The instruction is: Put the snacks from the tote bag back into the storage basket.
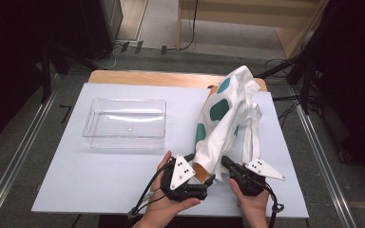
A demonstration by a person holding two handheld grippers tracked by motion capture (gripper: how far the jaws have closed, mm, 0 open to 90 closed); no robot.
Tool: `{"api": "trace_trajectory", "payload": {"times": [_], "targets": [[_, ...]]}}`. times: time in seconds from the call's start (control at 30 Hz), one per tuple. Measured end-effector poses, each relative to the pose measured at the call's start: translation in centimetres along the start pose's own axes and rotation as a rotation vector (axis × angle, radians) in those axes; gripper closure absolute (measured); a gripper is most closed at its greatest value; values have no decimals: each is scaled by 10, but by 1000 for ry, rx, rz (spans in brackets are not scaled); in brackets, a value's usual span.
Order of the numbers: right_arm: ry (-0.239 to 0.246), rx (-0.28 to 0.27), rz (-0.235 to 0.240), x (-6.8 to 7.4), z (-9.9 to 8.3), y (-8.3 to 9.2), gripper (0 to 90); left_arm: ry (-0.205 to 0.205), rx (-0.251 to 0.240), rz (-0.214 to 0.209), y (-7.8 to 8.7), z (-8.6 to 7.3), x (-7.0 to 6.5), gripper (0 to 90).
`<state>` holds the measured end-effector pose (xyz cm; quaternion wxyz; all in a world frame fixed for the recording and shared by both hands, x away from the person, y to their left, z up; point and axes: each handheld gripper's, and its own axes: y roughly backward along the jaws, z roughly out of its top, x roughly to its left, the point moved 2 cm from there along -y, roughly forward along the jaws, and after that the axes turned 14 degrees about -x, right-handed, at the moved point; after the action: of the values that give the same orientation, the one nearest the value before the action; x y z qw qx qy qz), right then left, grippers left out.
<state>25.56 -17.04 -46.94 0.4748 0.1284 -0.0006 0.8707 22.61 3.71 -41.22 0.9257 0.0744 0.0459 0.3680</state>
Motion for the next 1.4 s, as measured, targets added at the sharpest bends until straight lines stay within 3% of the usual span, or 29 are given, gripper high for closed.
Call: {"api": "trace_trajectory", "payload": {"times": [0.07,0.13,0.2,0.27,0.37,0.5,0.67,0.77,0.9,0.93,1.07,1.3,1.4], "targets": [[-2,4,7,-1,-1,-1,900,3,0,16,-3,-1,-1,186],[-4,9,12,-2,-2,-1,900,16,3,19,-4,-1,1,256],[-6,13,15,-3,-3,-1,900,18,3,-28,-4,-2,2,430],[-5,19,16,-3,-3,-2,900,-14,15,-19,-3,-4,2,543],[-4,22,21,-3,-4,-3,900,5,22,-27,-2,-5,6,711],[-3,19,26,-3,-5,-3,884,15,28,-38,1,-6,11,838],[15,-10,32,-6,-1,6,749,37,27,-78,9,-4,24,852],[26,-31,13,-10,3,14,719,19,24,-88,16,-2,29,854],[28,-59,-25,-18,9,22,698,19,16,-102,25,-2,34,854],[21,-78,-59,-26,13,28,681,18,15,-107,30,-4,38,854],[28,-107,-113,-36,22,33,637,7,13,-119,36,-4,42,854],[18,-136,-186,-55,38,31,549,-19,14,-118,56,-6,53,853],[-16,-147,-217,-71,51,23,506,-11,14,-98,68,-11,65,853]]}}
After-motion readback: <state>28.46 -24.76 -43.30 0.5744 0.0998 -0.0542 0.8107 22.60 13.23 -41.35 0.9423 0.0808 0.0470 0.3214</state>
